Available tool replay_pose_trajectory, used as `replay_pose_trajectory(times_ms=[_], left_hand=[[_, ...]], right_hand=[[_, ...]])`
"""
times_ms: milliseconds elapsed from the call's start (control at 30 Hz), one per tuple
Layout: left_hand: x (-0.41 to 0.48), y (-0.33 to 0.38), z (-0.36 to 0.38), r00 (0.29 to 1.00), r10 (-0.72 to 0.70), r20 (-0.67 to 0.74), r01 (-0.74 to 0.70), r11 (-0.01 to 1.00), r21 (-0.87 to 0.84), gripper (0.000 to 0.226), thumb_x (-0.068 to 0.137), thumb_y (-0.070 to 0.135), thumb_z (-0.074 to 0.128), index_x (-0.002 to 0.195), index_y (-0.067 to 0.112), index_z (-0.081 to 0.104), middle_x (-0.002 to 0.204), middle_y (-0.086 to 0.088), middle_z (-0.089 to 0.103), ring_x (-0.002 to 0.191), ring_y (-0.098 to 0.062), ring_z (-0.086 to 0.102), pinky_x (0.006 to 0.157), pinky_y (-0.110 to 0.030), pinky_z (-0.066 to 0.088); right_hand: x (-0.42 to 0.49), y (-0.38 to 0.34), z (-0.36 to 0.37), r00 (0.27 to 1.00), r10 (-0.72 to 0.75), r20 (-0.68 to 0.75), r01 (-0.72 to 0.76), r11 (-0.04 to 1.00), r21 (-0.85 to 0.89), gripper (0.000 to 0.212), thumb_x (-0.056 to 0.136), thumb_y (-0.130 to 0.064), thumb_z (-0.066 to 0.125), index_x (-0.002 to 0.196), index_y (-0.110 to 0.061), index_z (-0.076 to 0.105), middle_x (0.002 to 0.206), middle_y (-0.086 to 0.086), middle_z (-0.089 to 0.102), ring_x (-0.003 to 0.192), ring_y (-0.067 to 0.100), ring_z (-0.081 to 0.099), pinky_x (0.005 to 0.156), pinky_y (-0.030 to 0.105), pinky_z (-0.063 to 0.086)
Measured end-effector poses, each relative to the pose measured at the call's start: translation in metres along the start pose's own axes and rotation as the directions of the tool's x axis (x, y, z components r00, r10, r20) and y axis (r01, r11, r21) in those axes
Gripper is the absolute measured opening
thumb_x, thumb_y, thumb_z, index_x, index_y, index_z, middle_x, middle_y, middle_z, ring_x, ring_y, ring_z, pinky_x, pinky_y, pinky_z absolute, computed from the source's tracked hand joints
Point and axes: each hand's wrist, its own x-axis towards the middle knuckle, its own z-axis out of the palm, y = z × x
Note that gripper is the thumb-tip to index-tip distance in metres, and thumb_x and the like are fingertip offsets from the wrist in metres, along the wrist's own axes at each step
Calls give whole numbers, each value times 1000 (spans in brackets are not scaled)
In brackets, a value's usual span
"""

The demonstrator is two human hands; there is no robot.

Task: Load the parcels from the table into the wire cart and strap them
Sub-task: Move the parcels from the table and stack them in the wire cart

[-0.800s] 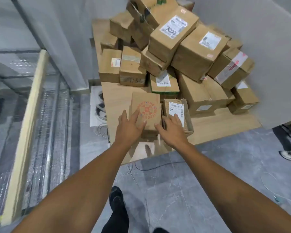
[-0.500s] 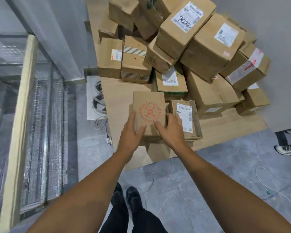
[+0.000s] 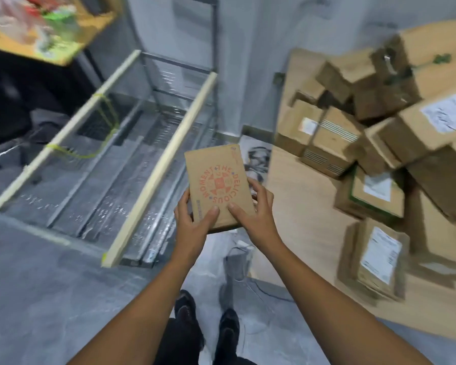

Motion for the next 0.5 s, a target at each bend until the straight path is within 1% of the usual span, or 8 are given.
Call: replay_pose_trajectory(times_ms=[67,133,200,233,300,400,467,500], left_hand=[[4,7,-42,997,33,-64,-35,999,-33,87,77,58,80,150,52,35,141,31,50,127,6,56,93,-27,59],[8,15,-83,989,43,-138,-50,998,-48,81,78,54,80,146,62,35,135,38,53,121,11,58,82,-14,56],[14,19,-120,980,41,-197,-54,997,-60,79,78,53,80,140,69,34,136,39,52,123,6,59,84,-17,57],[17,20,-138,974,44,-224,-58,997,-58,80,78,52,80,141,69,33,140,36,50,126,1,59,89,-23,56],[26,18,-173,960,55,-276,-72,996,-53,83,81,47,80,145,64,30,151,24,46,131,-2,55,99,-31,52],[41,15,-226,945,40,-324,-70,994,-82,83,81,42,79,147,59,30,153,18,47,128,5,55,96,-23,50],[50,18,-256,935,22,-353,-57,995,-87,84,80,45,79,147,59,31,151,19,47,125,10,55,92,-16,50],[55,20,-269,932,16,-361,-49,995,-82,85,79,48,79,149,58,31,151,18,46,124,11,56,91,-16,52]], right_hand=[[13,-15,37,993,-34,115,30,999,41,58,87,-38,77,128,-62,44,138,-10,49,130,6,51,101,34,50],[25,-27,72,978,-34,206,25,999,49,56,85,-45,72,132,-59,45,138,-11,53,129,8,53,102,39,52],[38,-34,110,956,-2,293,-15,998,56,66,83,-51,72,142,-48,43,143,-6,50,132,14,52,106,48,51],[43,-38,130,941,26,337,-49,997,58,70,81,-53,72,144,-48,42,144,-3,48,132,16,53,107,50,51],[54,-48,171,896,85,436,-138,986,93,70,78,-53,74,141,-56,44,147,-1,48,132,19,56,106,52,53],[68,-63,230,810,124,573,-220,970,101,66,83,-48,76,138,-65,44,141,-10,61,127,18,63,96,43,59],[75,-72,262,784,117,610,-209,975,80,71,87,-46,75,147,-59,38,142,-9,62,126,17,65,96,44,58],[78,-77,275,781,114,614,-201,977,74,74,88,-45,75,150,-56,36,142,-7,62,126,18,64,98,45,58]])
